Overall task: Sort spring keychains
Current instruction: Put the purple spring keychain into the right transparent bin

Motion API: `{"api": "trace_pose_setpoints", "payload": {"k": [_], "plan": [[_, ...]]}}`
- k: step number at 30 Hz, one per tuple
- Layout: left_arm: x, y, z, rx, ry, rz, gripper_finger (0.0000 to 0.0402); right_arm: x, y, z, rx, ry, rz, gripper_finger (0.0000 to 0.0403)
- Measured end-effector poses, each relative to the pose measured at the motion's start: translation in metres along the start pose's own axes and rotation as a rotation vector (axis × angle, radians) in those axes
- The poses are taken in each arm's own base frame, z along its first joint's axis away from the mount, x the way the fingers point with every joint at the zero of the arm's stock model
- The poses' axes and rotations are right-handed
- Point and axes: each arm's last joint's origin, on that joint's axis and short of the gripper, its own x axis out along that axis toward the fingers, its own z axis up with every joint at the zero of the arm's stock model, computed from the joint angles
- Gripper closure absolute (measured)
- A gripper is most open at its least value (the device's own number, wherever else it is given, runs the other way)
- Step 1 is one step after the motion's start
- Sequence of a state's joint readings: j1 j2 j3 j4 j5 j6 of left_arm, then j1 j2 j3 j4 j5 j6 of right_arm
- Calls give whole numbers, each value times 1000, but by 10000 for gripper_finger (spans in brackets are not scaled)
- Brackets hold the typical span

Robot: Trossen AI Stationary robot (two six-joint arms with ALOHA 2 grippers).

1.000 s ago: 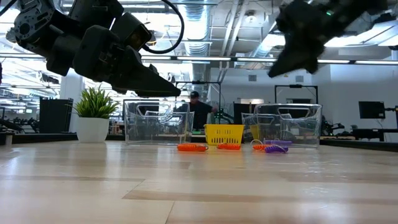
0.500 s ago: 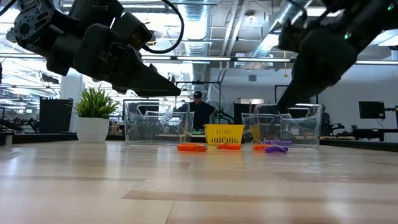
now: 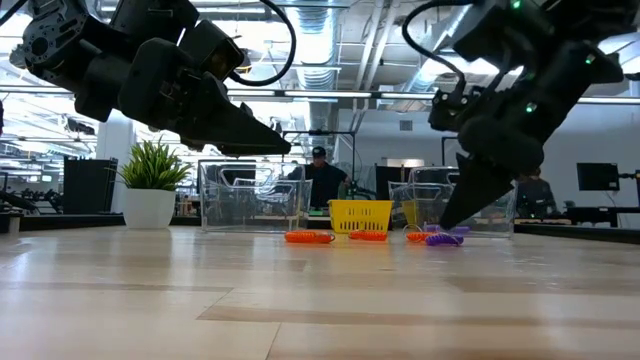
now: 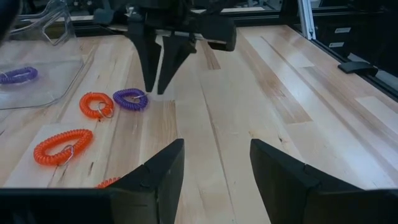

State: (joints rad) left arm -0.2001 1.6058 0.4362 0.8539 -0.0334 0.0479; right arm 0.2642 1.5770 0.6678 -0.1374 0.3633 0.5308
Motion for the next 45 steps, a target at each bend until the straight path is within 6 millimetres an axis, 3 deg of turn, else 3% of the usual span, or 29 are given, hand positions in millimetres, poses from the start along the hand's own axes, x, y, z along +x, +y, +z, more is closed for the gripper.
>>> {"api": "trace_pose_setpoints", "payload": {"k": [6,21,33,41,45], "plan": [[0,0,0,0,0,0,220,2,-4,2,19,8,7,321],[0,0,0,0,1,0,220,3,-8,4,31,11,-5,320],[0,0,0,0,1,0,220,35,-7,-5,-38,58,-46,322],[0,1,0,-2,1,5,220,19,-3,-1,-32,93,127,389],[0,2,0,-2,1,5,220,9,6,-5,-97,112,216,389]]}}
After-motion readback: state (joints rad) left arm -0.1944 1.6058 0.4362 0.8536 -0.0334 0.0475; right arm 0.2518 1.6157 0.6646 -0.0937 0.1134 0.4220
